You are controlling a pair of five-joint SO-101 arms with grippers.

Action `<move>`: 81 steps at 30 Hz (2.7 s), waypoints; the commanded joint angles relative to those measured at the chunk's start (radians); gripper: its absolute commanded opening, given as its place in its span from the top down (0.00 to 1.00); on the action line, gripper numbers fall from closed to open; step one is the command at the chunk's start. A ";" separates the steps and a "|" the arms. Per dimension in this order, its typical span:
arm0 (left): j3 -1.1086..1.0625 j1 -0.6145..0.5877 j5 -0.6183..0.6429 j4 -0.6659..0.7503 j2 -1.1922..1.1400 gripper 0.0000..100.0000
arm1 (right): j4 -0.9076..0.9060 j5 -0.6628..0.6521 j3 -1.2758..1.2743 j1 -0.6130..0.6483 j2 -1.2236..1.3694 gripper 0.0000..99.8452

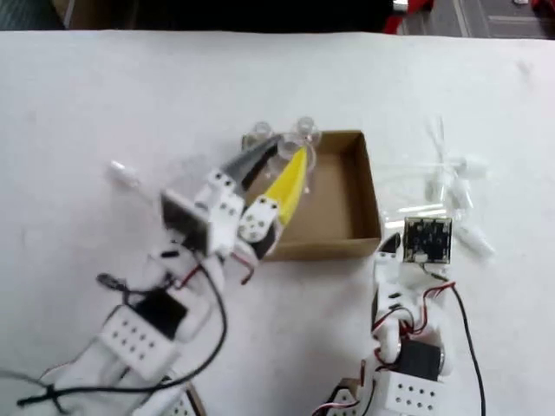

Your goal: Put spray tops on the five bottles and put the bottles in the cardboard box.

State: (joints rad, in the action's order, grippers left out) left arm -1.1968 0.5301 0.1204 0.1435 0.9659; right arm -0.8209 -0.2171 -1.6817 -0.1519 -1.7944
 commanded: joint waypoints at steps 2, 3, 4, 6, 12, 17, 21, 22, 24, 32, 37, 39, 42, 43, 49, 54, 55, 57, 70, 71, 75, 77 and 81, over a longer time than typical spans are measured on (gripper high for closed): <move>0.196 0.002 0.021 0.031 -0.249 0.98 | -0.002 -0.011 -0.009 0.005 -0.002 0.98; 0.236 0.001 0.021 0.031 -0.306 0.98 | -0.002 -0.011 -0.009 0.005 -0.002 0.98; 0.275 0.001 0.021 0.031 -0.361 0.98 | -0.002 -0.011 -0.009 0.005 -0.002 0.98; 0.350 0.001 0.021 0.031 -0.466 0.98 | -0.002 -0.011 -0.009 0.005 -0.002 0.98; 0.537 -0.002 0.091 0.032 -0.713 0.98 | -0.002 -0.011 -0.009 0.005 -0.002 0.98; 0.635 -0.001 0.097 0.032 -0.846 0.98 | -0.002 -0.011 -0.009 0.005 -0.002 0.98; 0.689 0.012 0.097 0.032 -0.912 0.98 | -0.002 -0.011 -0.009 0.005 -0.002 0.98; 0.697 0.012 0.097 0.032 -0.926 0.98 | -0.002 -0.011 -0.009 0.005 -0.002 0.98; 0.700 0.013 0.097 0.055 -0.946 0.98 | -0.002 -0.011 -0.009 0.005 -0.002 0.98; 0.671 0.007 0.097 0.275 -1.053 0.98 | 0.001 -0.011 -0.009 0.008 -0.004 0.98; 0.709 0.007 0.097 0.336 -1.144 0.98 | 0.002 -0.011 -0.009 0.008 -0.004 0.98; 0.736 0.005 0.097 0.336 -1.176 0.98 | 0.002 -0.011 -0.009 0.008 -0.004 0.98; 0.769 -0.005 0.097 0.336 -1.211 0.98 | 0.001 -0.011 -0.009 0.008 -0.004 0.98; 0.781 -0.013 0.097 0.336 -1.221 0.98 | 0.001 -0.011 -0.009 0.008 -0.004 0.98; 0.810 -0.022 0.097 0.336 -1.245 0.98 | 0.001 -0.011 -0.009 0.008 -0.004 0.98; 0.810 -0.021 0.097 0.336 -1.245 0.98 | -0.001 -0.011 -0.009 0.008 -0.004 0.98; 0.810 -0.021 0.097 0.336 -1.245 0.98 | -0.001 -0.011 -0.009 0.008 -0.004 0.98; 0.810 -0.022 0.097 0.336 -1.247 0.98 | -0.001 -0.011 -0.009 0.008 -0.004 0.98; 0.844 -0.022 0.097 0.328 -1.270 0.98 | -0.002 -0.011 -0.009 0.008 -0.004 0.98; 0.852 -0.022 0.097 0.333 -1.288 0.98 | -0.002 -0.011 -0.009 0.008 -0.004 0.98; 0.907 -0.019 0.034 0.334 -1.380 0.98 | -0.002 -0.011 -0.009 0.008 -0.004 0.98; 0.928 -0.018 0.028 0.336 -1.417 0.98 | -0.002 -0.011 -0.009 0.008 -0.004 0.98; 0.939 -0.015 0.028 0.336 -1.426 0.98 | -0.002 -0.011 -0.009 0.008 -0.004 0.98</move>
State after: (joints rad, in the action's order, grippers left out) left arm -0.3053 0.5224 0.1603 0.4549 -0.4718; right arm -0.8209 -0.2171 -1.6817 -0.1519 -1.7944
